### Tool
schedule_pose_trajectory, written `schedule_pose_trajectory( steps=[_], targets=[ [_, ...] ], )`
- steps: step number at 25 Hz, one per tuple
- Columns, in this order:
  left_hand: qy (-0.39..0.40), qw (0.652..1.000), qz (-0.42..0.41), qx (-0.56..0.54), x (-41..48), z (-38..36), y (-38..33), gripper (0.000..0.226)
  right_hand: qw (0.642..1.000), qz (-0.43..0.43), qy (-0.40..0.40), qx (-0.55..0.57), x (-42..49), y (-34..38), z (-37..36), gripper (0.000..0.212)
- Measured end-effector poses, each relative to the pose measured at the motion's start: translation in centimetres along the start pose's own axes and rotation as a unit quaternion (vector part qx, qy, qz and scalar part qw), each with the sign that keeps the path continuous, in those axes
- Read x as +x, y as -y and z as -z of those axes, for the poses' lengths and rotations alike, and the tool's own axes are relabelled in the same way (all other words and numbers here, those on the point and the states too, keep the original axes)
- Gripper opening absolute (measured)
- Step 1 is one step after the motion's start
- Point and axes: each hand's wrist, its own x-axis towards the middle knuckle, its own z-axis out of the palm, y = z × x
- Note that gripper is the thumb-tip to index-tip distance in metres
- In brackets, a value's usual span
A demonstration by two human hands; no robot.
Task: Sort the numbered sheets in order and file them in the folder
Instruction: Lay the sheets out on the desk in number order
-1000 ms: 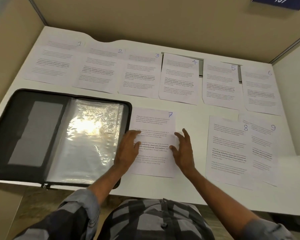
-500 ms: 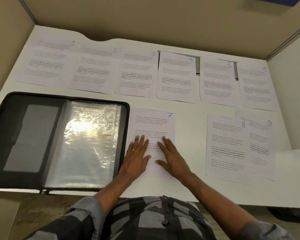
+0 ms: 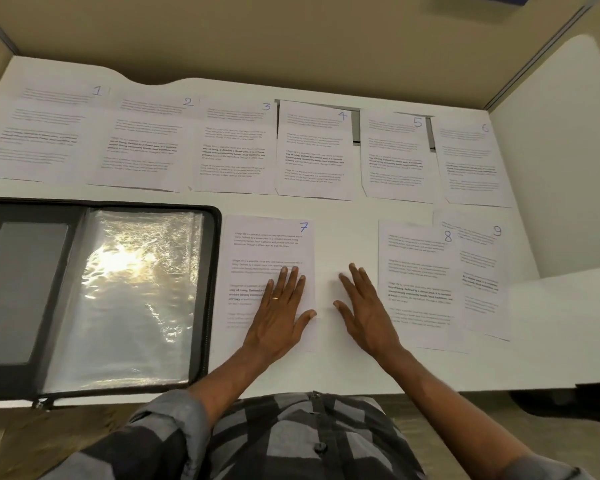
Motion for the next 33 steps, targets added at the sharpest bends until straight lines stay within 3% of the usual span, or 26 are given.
schedule_pose_trajectory(
  steps=[4,11,16,20,26,33],
  targets=[
    [0.028,0.998,-0.053,0.021,3.6,-1.0,-7.3,0.078,0.997,-0.067,-0.026,-0.038,-2.5,-8.4,3.8,0.064],
    [0.05,0.994,-0.092,0.029,10.0,-4.3,-18.4,0.078,0.989,-0.142,0.007,-0.033,-5.5,-20.4,9.1,0.07],
    [0.081,0.993,-0.076,0.044,12.4,-7.8,-22.7,0.081,0.99,-0.133,0.038,-0.022,-5.8,-25.0,9.1,0.061],
    [0.106,0.991,-0.051,0.058,12.5,-9.7,-23.4,0.085,0.988,-0.135,0.071,0.008,-6.6,-27.5,9.0,0.081],
    [0.068,0.997,-0.002,0.047,11.3,-9.4,-20.7,0.084,0.992,-0.077,0.095,0.018,-7.5,-31.2,10.0,0.115],
    [0.073,0.995,0.024,0.057,9.4,-7.3,-16.9,0.086,0.993,-0.031,0.112,0.013,-7.5,-34.0,11.7,0.123]
  ],
)
